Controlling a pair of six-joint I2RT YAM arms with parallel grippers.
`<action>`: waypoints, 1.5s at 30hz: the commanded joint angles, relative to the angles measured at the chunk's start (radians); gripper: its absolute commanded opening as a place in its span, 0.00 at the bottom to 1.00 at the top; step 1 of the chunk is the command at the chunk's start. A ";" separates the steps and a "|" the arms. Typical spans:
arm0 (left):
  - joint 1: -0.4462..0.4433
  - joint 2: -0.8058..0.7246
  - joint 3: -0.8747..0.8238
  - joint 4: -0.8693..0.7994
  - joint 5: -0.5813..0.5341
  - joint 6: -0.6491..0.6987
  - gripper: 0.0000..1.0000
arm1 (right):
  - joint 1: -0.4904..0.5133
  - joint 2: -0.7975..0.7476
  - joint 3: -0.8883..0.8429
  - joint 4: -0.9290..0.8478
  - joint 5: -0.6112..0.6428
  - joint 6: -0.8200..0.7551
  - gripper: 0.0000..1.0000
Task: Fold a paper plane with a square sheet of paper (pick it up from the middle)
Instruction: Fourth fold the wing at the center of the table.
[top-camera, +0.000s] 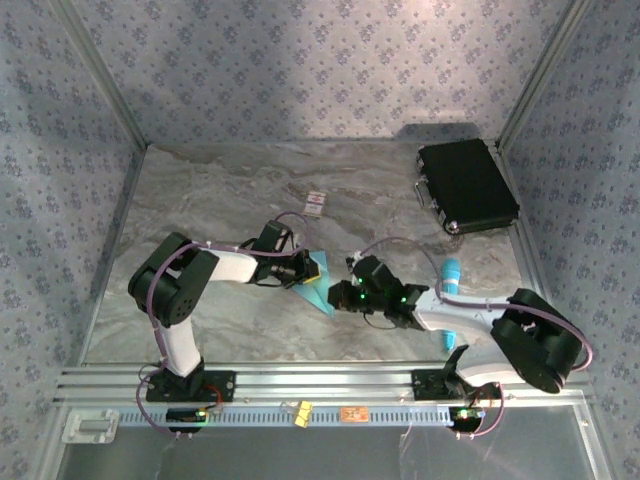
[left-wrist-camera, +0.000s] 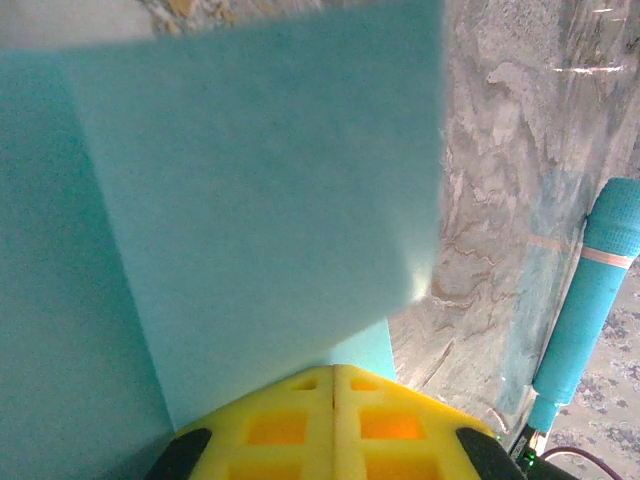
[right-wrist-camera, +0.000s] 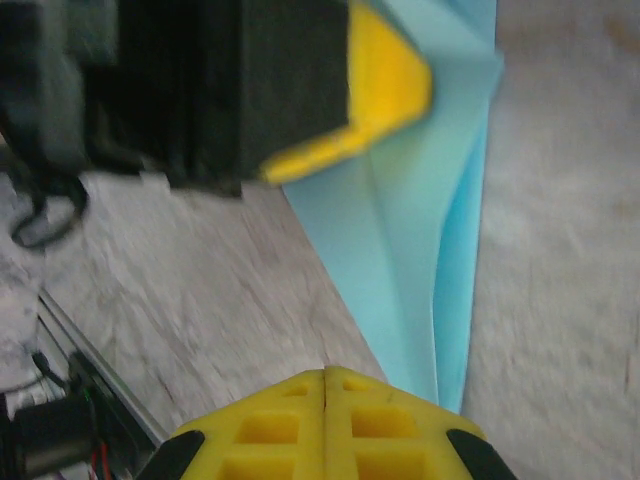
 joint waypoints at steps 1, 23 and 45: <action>0.006 0.019 -0.032 -0.072 -0.083 0.017 0.02 | -0.026 0.068 0.054 -0.024 -0.022 -0.039 0.06; 0.005 0.015 -0.019 -0.077 -0.077 0.031 0.03 | -0.040 0.346 0.171 -0.030 -0.050 -0.028 0.06; -0.016 -0.123 0.022 -0.201 -0.060 0.114 0.02 | -0.024 0.392 0.099 0.058 -0.038 0.021 0.05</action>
